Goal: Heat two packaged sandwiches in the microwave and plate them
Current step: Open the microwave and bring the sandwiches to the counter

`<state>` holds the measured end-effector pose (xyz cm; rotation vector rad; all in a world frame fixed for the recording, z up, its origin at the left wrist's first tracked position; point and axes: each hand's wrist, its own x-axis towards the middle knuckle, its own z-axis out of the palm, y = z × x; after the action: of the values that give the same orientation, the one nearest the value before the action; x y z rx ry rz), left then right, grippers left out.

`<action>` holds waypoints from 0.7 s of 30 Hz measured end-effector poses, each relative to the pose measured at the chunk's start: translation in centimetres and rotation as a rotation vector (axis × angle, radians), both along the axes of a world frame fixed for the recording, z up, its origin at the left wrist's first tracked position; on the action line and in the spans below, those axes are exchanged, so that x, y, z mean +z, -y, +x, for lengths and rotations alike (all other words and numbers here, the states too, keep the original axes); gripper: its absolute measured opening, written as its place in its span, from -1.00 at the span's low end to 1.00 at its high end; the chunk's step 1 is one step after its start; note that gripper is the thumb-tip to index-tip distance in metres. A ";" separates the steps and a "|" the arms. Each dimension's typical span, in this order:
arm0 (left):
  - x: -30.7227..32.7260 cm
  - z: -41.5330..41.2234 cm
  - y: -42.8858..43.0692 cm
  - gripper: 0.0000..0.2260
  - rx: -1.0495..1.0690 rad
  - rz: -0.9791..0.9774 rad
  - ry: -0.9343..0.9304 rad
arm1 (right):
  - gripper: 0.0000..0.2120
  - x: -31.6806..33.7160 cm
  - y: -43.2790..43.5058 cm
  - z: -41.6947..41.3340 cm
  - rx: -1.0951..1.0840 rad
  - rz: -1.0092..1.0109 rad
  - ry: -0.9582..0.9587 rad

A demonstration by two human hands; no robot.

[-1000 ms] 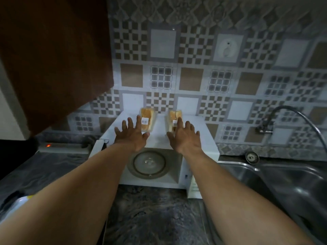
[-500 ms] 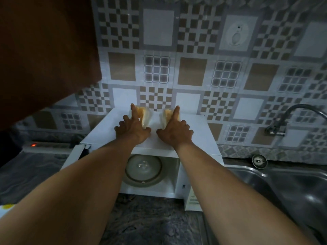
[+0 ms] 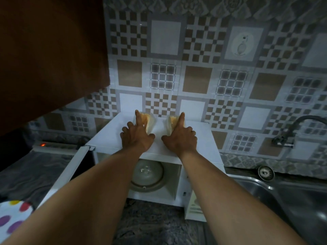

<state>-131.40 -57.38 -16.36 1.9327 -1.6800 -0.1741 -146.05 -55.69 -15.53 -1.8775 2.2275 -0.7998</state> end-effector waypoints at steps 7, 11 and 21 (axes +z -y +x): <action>0.4 -0.2 -4.2 -0.06 0.011 -0.055 -0.019 | 0.09 1.0 -4.1 -0.2 -0.005 0.066 0.003; 1.0 -0.7 -7.5 -0.05 0.016 -0.062 -0.048 | 0.10 2.1 -7.1 -0.4 -0.038 0.046 0.019; -0.2 1.5 -19.6 0.02 -0.059 -0.090 -0.084 | 0.09 1.8 -19.6 1.0 -0.081 0.010 0.019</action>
<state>-129.95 -37.74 -16.56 1.7874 -1.6616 -0.1965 -145.10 -36.09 -13.75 -1.7784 2.3043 -0.8140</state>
